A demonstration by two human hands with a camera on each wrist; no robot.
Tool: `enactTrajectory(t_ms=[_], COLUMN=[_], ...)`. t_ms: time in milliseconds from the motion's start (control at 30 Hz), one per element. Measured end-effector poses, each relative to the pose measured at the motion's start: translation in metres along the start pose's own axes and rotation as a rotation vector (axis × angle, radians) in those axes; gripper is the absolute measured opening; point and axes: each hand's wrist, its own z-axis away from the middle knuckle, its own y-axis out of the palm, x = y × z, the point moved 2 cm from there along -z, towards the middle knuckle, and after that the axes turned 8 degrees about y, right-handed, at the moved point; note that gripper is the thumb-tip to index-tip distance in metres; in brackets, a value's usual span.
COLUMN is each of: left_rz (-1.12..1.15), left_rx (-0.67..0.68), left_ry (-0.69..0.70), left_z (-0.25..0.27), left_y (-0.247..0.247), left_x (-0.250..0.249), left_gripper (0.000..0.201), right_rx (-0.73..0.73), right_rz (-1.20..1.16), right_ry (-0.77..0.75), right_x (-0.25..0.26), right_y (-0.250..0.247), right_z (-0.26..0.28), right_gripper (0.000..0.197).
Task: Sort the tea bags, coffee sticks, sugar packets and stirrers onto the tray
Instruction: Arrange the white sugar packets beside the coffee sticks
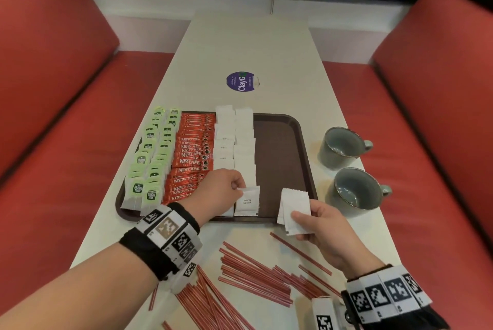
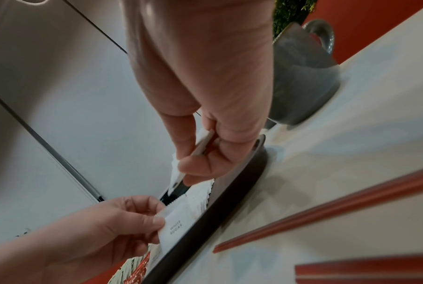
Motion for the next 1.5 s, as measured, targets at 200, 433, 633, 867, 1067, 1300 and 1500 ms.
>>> enactTrajectory(t_ms=[200, 433, 633, 867, 1067, 1300, 1500], left_rz=[-0.101, 0.578, 0.387, 0.04, -0.173, -0.515, -0.59], left_rx=[-0.05, 0.094, -0.163, -0.016, -0.005, 0.045, 0.047], left_ry=[0.062, 0.017, -0.046, -0.101, -0.017, 0.072, 0.047], left_z=[0.003, 0.019, 0.022, 0.026, 0.024, 0.019, 0.02], left_y=[0.0, -0.002, -0.026, -0.022, -0.011, -0.001, 0.003], left_x=[-0.007, -0.026, 0.0, 0.027, 0.026, 0.023, 0.017], left_gripper=[0.034, 0.013, 0.012, 0.012, 0.059, 0.046, 0.039], right_rx=[0.043, 0.098, 0.034, -0.019, -0.012, -0.116, -0.15], right_rz=[-0.003, 0.078, 0.177, 0.356, 0.735, 1.015, 1.144], right_ry=[-0.018, -0.103, -0.183, -0.192, -0.141, -0.206, -0.257], right_x=[0.002, 0.02, 0.039, 0.042, 0.038, 0.041, 0.043], right_y=[0.005, 0.033, 0.051, 0.064, 0.074, 0.082, 0.087], right_z=[-0.002, -0.014, -0.026, -0.039, -0.052, -0.056, -0.05], right_gripper=[0.018, 0.017, 0.01, 0.026, 0.018, 0.031, 0.045])
